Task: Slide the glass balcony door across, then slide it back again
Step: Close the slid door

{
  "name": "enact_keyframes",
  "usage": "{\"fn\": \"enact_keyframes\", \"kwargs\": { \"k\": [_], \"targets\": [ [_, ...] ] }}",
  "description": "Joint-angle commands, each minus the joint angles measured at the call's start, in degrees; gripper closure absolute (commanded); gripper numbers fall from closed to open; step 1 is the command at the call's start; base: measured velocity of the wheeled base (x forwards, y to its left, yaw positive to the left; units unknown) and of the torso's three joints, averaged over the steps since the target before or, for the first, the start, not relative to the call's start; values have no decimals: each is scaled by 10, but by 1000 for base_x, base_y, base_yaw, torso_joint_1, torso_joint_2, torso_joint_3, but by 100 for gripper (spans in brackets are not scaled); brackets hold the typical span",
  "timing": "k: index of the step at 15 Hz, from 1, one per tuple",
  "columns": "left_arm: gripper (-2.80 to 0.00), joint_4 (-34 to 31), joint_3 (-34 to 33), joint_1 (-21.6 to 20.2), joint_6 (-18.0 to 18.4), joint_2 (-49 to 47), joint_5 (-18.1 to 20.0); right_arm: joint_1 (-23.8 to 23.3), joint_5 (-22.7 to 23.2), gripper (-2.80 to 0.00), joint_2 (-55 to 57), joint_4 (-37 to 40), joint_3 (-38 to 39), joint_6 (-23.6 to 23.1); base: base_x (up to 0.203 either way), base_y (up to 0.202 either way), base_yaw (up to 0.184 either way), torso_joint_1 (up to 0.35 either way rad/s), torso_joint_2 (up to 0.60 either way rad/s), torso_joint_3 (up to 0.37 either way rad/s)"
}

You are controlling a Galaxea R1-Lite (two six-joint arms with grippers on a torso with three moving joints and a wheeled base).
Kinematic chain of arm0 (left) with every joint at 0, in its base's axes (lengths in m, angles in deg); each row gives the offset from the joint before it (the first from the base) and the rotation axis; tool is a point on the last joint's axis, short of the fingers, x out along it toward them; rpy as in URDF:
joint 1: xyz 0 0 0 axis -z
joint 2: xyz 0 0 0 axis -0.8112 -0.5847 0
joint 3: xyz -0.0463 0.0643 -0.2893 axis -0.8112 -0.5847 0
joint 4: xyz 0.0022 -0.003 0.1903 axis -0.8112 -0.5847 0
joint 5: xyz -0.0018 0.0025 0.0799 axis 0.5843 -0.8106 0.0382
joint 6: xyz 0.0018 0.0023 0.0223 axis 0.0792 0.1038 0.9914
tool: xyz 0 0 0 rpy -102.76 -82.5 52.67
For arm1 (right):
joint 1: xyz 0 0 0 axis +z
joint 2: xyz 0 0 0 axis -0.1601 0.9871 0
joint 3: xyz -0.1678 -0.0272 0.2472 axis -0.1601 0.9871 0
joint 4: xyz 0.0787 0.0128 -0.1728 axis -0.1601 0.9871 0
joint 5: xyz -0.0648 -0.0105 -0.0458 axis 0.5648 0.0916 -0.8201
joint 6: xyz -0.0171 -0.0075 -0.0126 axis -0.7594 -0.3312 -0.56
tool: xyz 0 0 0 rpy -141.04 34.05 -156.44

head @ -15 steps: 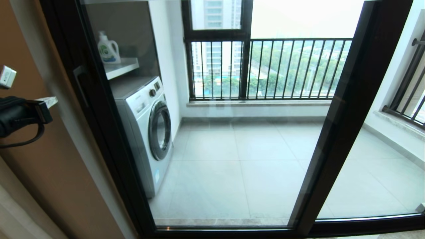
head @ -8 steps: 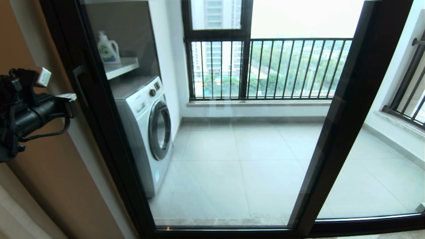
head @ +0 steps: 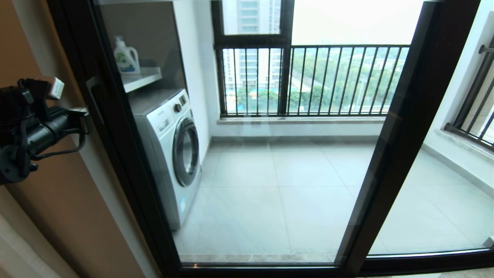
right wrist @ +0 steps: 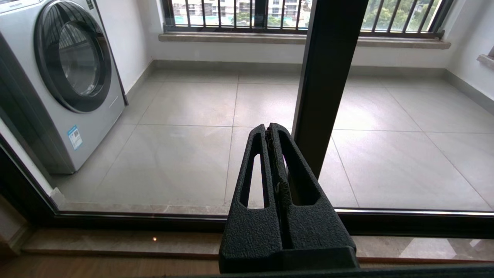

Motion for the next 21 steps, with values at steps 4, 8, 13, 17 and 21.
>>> {"fn": "enact_keyframes", "kwargs": {
  "k": [4,8,13,17,21],
  "targets": [
    [0,6,0,-5,21,-18,2,0,0,0,1,0,7,-1,0,0,0,0,0,0],
    [0,6,-1,-5,21,-32,2,0,0,0,1,0,7,-1,0,0,0,0,0,0],
    [0,4,31,3,22,-48,-15,0,0,0,1,0,7,0,0,0,0,0,0,0],
    [0,0,66,40,24,-48,-36,0,0,0,1,0,7,0,0,0,0,0,0,0],
    [0,-9,71,75,24,-46,-54,0,0,0,1,0,7,0,0,0,0,0,0,0]
  ]
}}
